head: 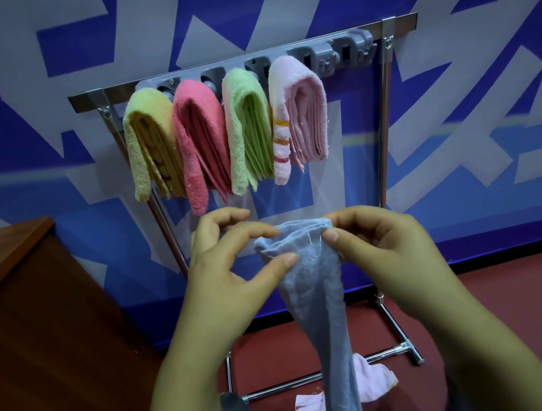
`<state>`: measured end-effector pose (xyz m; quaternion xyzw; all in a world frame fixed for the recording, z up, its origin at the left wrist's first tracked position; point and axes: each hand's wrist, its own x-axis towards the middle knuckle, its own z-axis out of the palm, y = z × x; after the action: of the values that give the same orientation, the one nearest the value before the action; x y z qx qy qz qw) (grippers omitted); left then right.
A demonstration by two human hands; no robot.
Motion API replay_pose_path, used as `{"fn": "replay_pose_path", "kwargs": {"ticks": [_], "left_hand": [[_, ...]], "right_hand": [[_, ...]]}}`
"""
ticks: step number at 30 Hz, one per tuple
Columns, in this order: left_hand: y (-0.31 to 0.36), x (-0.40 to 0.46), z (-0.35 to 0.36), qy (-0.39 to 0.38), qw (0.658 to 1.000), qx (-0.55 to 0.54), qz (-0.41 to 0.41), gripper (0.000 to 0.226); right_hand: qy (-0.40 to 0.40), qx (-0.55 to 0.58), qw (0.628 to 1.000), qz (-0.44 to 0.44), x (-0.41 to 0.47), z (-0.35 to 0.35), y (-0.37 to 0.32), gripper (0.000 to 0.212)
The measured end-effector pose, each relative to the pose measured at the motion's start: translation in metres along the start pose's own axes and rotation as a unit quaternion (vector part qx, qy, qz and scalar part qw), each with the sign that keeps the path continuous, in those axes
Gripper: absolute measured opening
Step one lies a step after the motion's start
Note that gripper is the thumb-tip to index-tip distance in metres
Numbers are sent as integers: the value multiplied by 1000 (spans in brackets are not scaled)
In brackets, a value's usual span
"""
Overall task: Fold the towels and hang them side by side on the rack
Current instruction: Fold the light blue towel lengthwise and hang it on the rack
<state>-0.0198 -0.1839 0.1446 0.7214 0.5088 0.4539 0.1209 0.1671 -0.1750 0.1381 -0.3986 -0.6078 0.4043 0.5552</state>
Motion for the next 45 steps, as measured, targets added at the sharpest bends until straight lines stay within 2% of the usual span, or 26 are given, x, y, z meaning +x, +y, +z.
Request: {"fn": "replay_pose_path", "kwargs": {"ticks": [5,10,13,15,18,21,26,30,33,35,39,45], "left_hand": [[-13,8,-3,-73,996,42,-4,35],[-17,17,-5,-82,995,39,27,30],[-8,26,-4,-70,995,39,63,31],[1,31,-4,-40,998,-6,48,27],[7,35,-3,-8,991,-132,9,17],[3,34,-1,-16,982,-186,-11,38],[6,31,-5,-12,991,-132,-9,29],[20,31,-11,-59,995,-12,76,31],[30,32,-6,-101,988,28,111,26],[28,33,-1,-92,986,41,131,21],[23,30,5,-92,979,67,172,16],[23,38,4,-98,980,40,170,13]], "right_hand": [[-24,13,1000,2,-1,-1,-4,15],[-13,-61,998,20,3,-7,3,11],[-23,-57,998,9,12,-10,-3,13],[-29,-40,999,-19,18,-14,-11,16],[-29,-20,998,-46,21,-18,-16,17],[-32,5,999,-30,20,-17,-9,16],[-42,24,998,-36,17,-13,-6,15],[-59,11,996,-59,15,-6,-8,8],[-76,12,994,-76,10,-1,-5,9],[-67,41,994,-78,7,2,2,9],[-62,157,985,-24,-3,-2,29,16],[-139,85,984,72,-27,-6,84,20]]}}
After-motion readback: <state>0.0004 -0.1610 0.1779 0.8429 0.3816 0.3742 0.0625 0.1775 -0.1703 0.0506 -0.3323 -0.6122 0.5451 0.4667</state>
